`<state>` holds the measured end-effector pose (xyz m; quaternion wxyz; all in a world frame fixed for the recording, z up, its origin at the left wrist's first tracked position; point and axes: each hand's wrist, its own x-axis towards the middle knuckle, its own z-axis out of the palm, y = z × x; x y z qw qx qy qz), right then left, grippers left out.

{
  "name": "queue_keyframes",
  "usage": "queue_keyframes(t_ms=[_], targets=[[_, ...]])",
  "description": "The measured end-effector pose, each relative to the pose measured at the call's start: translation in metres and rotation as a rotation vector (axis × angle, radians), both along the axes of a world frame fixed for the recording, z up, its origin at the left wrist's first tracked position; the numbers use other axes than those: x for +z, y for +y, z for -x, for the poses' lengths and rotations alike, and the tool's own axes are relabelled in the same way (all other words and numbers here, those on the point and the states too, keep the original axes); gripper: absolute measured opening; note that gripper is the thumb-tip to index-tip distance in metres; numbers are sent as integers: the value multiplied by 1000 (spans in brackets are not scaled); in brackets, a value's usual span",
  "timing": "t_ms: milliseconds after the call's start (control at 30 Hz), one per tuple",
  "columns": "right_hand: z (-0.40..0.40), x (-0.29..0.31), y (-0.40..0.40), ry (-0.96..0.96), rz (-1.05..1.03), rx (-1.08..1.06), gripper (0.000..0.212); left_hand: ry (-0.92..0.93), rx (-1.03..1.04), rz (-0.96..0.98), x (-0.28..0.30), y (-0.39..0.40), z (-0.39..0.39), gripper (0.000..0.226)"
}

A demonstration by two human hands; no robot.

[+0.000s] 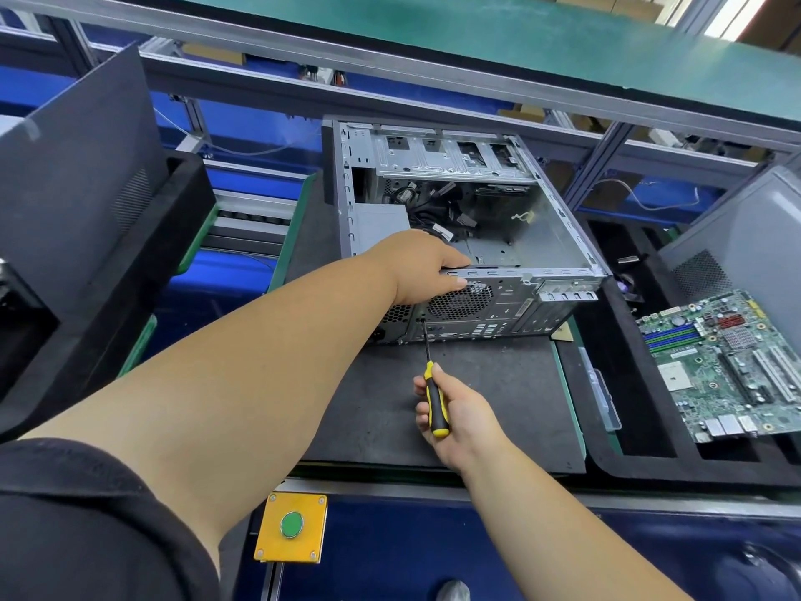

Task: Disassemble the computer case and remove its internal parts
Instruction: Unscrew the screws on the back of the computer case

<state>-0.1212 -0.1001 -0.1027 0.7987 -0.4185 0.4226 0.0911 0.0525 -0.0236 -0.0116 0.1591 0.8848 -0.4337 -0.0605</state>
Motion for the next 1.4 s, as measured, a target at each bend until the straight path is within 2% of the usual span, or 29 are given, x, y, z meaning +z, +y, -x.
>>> queue_keyframes(t_ms=[167, 333, 400, 533, 567, 600, 633, 700, 733, 767, 833, 1033, 1100, 1167, 1300, 1400], targets=[[-5, -2, 1, 36, 136, 6, 22, 16, 20, 0, 1, 0, 1, 44], [-6, -3, 0, -14, 362, 62, 35, 24, 25, -10, 1, 1, 1, 45], [-7, 1, 0, -11, 528, 91, 39, 22, 28, -23, 1, 0, 1, 46], [-10, 7, -2, 69, 1087, 316, 39, 18, 26, -33, 1, 0, 1, 46], [-10, 8, -3, 73, 1122, 356, 37, 19, 25, -32, 2, 0, 1, 46], [-10, 9, -3, 76, 1058, 373, 35, 23, 25, -32, 1, 0, 1, 46], [-10, 11, -2, 76, 889, 345, 31, 26, 26, -32, 2, 0, 1, 47], [-11, 17, -1, 79, 327, 218, 29, 28, 26, -31, 2, 0, 0, 47], [-10, 18, -2, 68, 76, 165, 34, 26, 24, -30, 2, 0, 0, 46], [-9, 18, -4, 47, -91, 129, 42, 24, 22, -27, 2, 0, 1, 46], [-8, 14, -8, -15, -225, 95, 50, 24, 21, -19, 2, 0, 1, 44], [0, 7, -7, -68, -323, 40, 40, 22, 16, -14, 1, 0, 1, 44], [0, 6, -3, -81, -281, 52, 41, 20, 12, -11, 1, 0, 1, 43], [-2, 5, 2, -62, -142, 66, 42, 15, 10, -11, 1, 0, 1, 43], [-10, 7, 10, 57, 324, 179, 42, 12, 6, -11, 1, 0, 0, 41], [-11, 5, 10, 63, 606, 280, 41, 17, 11, -9, 1, 0, 0, 41]])
